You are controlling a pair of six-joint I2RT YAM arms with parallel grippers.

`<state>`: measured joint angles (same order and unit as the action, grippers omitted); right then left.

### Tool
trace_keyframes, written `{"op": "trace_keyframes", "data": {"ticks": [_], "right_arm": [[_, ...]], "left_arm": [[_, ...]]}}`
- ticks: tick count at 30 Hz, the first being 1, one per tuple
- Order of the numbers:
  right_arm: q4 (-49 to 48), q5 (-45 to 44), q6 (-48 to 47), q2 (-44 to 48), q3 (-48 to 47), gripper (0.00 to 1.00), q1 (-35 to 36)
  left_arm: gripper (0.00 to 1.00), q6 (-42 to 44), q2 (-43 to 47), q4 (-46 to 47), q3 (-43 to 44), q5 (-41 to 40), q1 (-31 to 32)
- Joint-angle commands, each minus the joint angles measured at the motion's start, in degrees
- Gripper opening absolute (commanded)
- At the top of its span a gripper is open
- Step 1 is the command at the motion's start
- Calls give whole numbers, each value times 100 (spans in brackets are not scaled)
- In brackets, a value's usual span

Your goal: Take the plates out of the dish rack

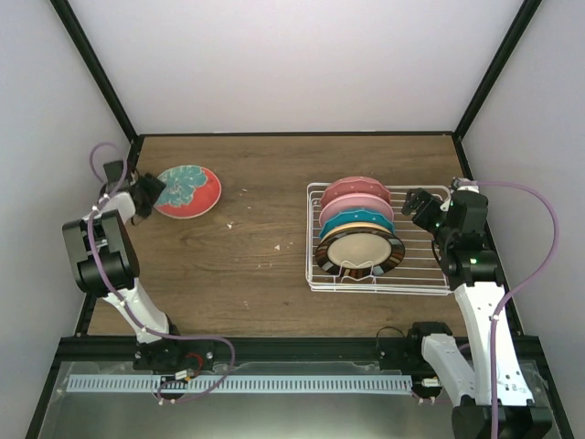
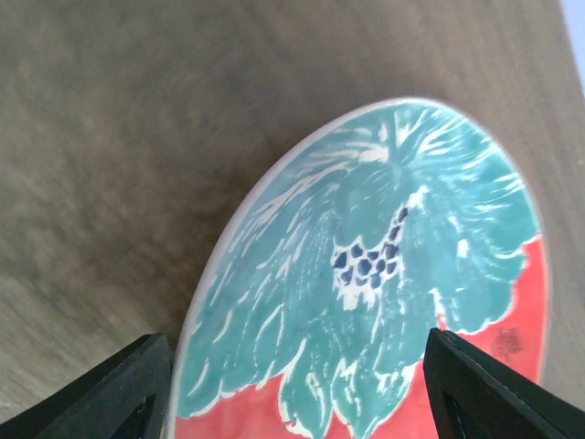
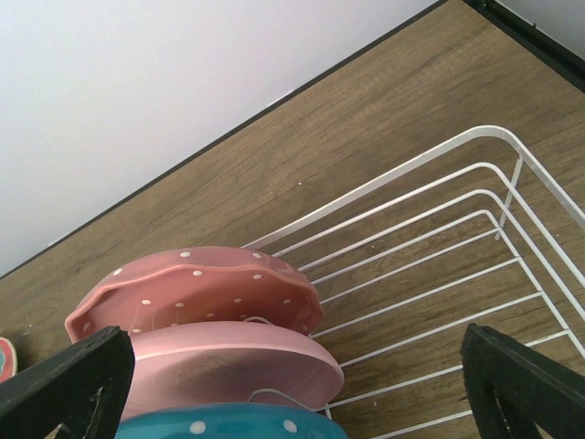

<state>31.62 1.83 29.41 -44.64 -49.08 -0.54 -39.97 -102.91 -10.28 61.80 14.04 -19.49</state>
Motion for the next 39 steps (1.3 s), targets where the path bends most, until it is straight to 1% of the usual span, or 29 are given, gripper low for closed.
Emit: {"op": "trace_keyframes", "data": {"ticks": [1,3,6,8,9,12,15,19,23,26,29,32,39], "right_arm": [[-1,-83,-19,93,-200,100,62],[-94,-26,11,64,-166,100,67],[-174,59,43,4,-171,100,61],[-185,72,39,-7,-177,100,62],[-189,76,39,5,-179,100,62],[-130,45,34,85,-179,100,62],[-15,-56,10,248,-175,100,67],[70,-104,-30,408,-116,100,62],[116,-52,-20,458,-102,100,62],[133,-34,-27,501,-97,100,62],[194,-33,-36,563,-97,100,62],[276,-57,-40,661,-77,100,63],[429,-121,-40,812,-111,100,62]], "left_arm": [[77,599,242,534,1299,768,397],[79,1092,317,541,1874,1020,881],[79,1999,498,562,2369,1527,1852],[81,2581,650,529,2438,1698,2576],[81,2731,737,548,2383,1698,2875],[82,2815,897,593,2094,1809,3475],[82,3200,1079,463,1884,2027,3868],[82,4369,1249,-235,1926,2613,4332],[81,5687,1366,-1025,1969,2567,4924],[77,6349,1383,-1398,2008,2456,5312],[74,6803,1428,-1663,2012,2371,5670],[73,7140,1458,-1830,1948,2278,5973],[72,7279,1227,-1827,1989,2149,6409]]}}
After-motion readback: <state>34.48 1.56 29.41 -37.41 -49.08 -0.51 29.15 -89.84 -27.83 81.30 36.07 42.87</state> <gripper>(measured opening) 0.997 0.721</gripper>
